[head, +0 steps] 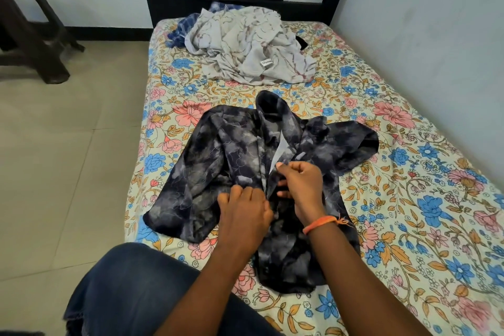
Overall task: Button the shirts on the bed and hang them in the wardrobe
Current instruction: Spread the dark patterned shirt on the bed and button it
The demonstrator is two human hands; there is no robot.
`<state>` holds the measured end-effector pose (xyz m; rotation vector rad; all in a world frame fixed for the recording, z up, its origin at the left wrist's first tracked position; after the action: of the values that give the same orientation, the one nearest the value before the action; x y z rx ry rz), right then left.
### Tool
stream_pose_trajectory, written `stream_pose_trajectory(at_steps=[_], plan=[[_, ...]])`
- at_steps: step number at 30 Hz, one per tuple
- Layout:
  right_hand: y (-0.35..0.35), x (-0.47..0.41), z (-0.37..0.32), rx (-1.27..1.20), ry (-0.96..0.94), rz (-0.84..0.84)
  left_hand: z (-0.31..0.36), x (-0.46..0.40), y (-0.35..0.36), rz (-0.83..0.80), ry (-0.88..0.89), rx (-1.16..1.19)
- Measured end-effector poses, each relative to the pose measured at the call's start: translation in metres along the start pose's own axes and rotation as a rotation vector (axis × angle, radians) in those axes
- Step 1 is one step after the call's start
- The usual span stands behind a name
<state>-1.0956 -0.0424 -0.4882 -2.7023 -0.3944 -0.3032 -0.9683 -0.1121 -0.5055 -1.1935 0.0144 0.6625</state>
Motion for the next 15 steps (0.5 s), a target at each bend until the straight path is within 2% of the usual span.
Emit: stream_pose_trajectory(at_steps=[5, 8, 11, 15], plan=[[-0.007, -0.014, -0.005, -0.118, 0.016, 0.025, 0.007, -0.012, -0.011, 0.003, 0.165, 0.103], [-0.008, -0.021, -0.007, -0.168, 0.055, -0.030, 0.008, -0.034, -0.014, -0.063, 0.260, 0.332], [-0.009, -0.026, -0.004, -0.219, 0.108, -0.037, 0.005, -0.061, -0.011, -0.142, 0.108, 0.458], [-0.009, -0.026, 0.009, -0.301, 0.161, -0.072, -0.010, -0.091, 0.000, -0.263, -0.046, 0.372]])
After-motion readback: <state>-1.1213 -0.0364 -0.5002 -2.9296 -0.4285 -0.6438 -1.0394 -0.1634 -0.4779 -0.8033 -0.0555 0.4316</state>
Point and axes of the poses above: each hand's wrist, its own x-axis away from the middle knuckle, its own y-axis out of the palm, z = x × y, the point moved 3 cm from there along -x, towards the middle knuckle, and after that the axes turned 10 degrees about x, right-handed, at the moved point
